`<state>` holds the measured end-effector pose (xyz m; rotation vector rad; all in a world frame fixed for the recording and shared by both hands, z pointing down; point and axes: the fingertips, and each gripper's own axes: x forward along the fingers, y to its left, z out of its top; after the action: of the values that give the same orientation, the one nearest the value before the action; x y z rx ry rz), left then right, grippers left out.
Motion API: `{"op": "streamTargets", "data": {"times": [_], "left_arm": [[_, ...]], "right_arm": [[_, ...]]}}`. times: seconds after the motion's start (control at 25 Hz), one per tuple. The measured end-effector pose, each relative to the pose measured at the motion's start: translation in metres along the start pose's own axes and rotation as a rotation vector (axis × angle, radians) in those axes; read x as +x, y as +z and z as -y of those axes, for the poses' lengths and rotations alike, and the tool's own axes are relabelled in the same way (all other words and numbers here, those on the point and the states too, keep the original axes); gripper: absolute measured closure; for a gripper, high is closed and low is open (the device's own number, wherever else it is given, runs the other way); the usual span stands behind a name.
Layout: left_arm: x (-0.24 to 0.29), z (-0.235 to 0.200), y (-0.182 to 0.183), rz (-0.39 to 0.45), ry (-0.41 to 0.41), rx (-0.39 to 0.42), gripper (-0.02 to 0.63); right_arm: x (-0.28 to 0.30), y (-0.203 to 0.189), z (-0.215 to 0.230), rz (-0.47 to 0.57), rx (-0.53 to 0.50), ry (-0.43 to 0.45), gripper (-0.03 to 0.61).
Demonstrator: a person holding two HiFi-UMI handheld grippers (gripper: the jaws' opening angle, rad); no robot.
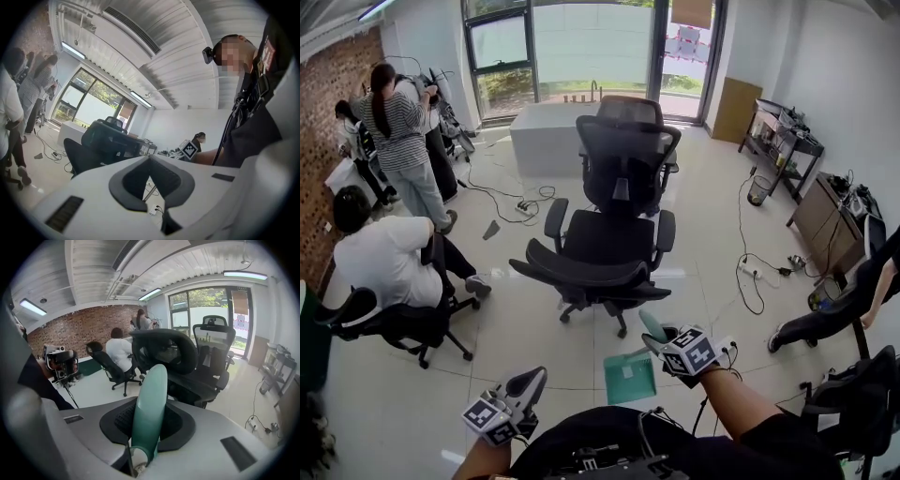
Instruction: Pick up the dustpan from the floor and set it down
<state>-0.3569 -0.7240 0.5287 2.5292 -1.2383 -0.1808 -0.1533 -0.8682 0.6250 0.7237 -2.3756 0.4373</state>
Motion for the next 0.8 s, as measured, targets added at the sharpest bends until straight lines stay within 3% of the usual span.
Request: {"op": "streamTargets", "data": {"times": [0.4,0.8], "left_arm": [[0.025,-0.06,-0.075,-0.081,0.049,-0.063,0.6],[0.039,-0.148,-0.16,-0.171,0.079,-0.143,0.6]], "right_arm": [[0.165,-0.092,0.07,-0.093,0.012,-0.019,0.469],[0.34,-0.177,0.139,-0.186,0.082,-0.076,0.469]]}}
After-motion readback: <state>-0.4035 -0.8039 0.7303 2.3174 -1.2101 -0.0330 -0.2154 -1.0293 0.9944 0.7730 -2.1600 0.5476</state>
